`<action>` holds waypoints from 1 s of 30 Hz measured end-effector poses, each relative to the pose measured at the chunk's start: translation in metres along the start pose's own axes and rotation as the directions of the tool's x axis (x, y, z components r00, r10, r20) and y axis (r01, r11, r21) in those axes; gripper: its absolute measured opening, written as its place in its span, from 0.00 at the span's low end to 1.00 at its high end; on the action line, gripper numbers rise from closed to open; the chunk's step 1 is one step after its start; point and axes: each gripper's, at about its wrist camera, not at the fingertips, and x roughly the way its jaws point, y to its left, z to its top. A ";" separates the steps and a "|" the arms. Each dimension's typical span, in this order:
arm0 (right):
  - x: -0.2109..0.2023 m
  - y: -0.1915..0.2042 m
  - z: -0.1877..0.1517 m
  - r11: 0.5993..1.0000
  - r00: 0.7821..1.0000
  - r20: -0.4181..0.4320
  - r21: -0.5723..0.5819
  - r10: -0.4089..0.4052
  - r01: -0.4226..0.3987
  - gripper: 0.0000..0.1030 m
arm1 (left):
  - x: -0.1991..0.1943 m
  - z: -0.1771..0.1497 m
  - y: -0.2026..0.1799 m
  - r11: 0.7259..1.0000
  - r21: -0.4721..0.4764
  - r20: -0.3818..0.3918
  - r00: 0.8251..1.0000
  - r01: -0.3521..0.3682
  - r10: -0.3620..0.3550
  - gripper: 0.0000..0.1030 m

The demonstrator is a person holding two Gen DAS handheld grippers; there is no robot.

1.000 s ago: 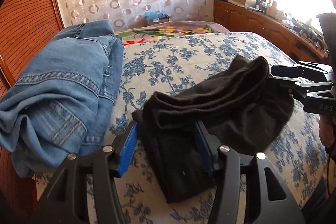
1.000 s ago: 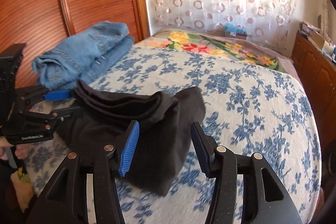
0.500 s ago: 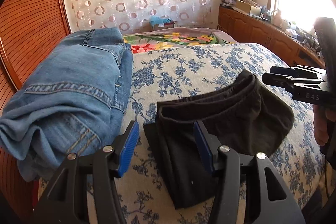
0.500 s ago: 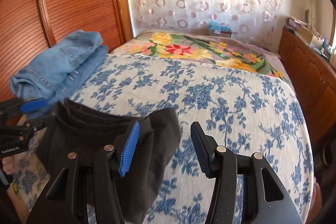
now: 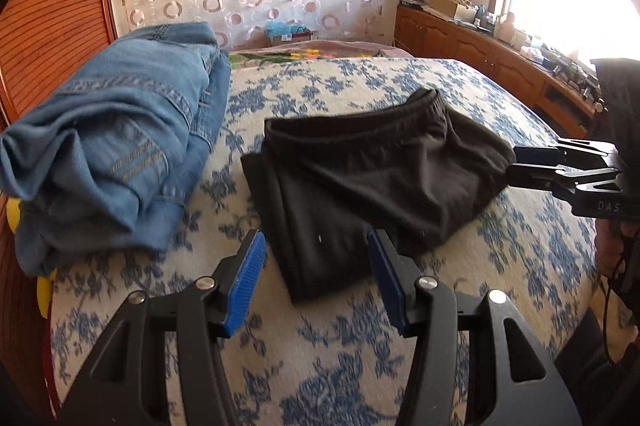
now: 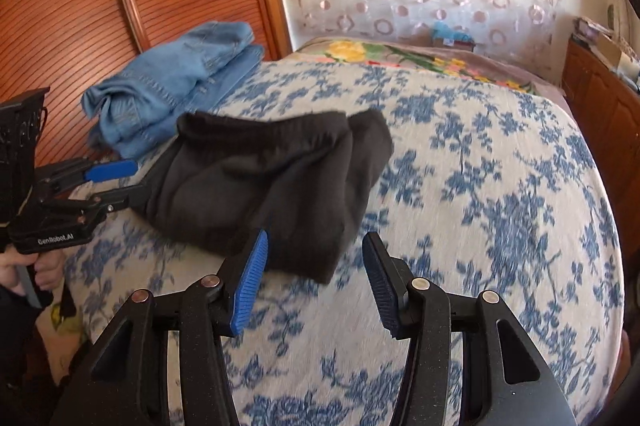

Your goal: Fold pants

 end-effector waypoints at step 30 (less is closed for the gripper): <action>-0.011 0.003 -0.017 0.995 0.998 -0.028 -0.074 0.058 -0.060 0.05 | -0.011 -0.020 0.012 0.999 -0.020 0.021 0.999 0.043 -0.042 0.05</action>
